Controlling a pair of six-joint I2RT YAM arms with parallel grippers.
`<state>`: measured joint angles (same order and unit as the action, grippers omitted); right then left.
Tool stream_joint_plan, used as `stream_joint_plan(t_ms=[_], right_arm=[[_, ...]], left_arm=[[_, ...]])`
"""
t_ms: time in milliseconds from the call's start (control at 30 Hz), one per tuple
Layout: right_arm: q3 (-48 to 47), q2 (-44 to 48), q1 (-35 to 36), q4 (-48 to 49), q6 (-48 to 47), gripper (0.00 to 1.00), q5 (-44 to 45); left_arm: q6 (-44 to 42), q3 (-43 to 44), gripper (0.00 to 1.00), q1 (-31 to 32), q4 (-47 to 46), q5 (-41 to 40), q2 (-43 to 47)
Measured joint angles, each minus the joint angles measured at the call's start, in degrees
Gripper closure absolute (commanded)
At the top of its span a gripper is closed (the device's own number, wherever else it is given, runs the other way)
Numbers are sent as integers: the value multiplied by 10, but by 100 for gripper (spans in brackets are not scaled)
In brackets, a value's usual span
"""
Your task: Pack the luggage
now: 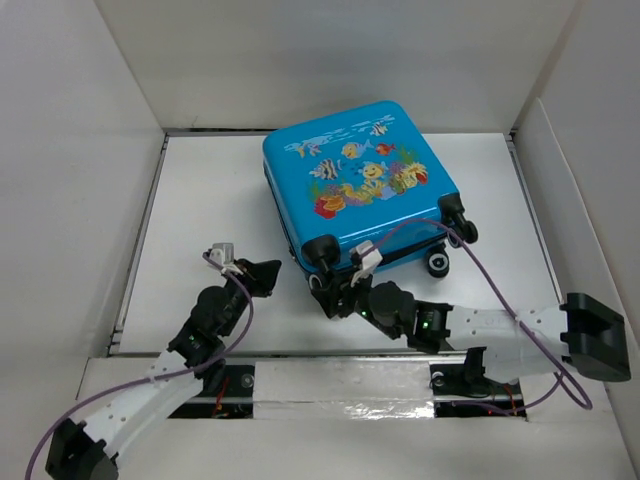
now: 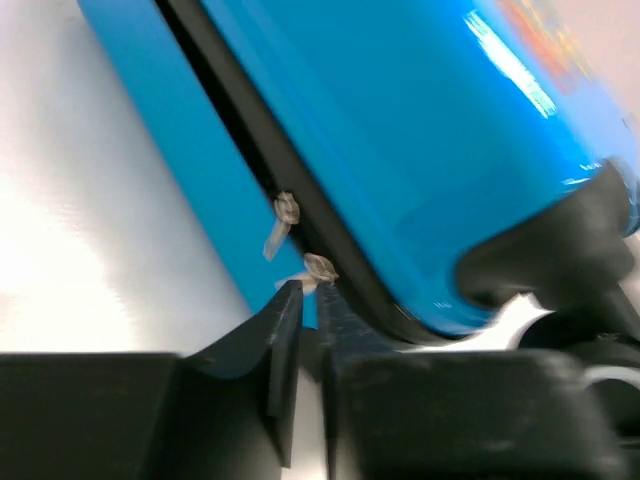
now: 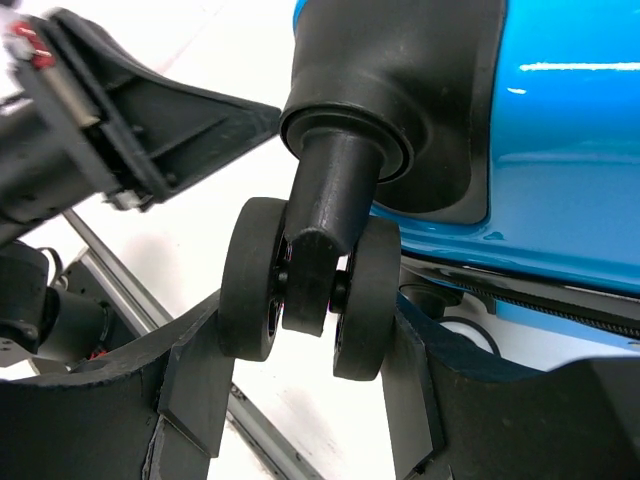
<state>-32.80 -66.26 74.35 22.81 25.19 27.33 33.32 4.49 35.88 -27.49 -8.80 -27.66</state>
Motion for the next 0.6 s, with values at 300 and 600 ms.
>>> stream_joint_plan(t_ms=[300,600], right_arm=[[-129,-144,26,-15,-15,73,10],[-196,-100,69,-120,-93,0,-5]], left_arm=[[30,148,10,0,221,-55,166],[40,313,1,0,323,-77,172]])
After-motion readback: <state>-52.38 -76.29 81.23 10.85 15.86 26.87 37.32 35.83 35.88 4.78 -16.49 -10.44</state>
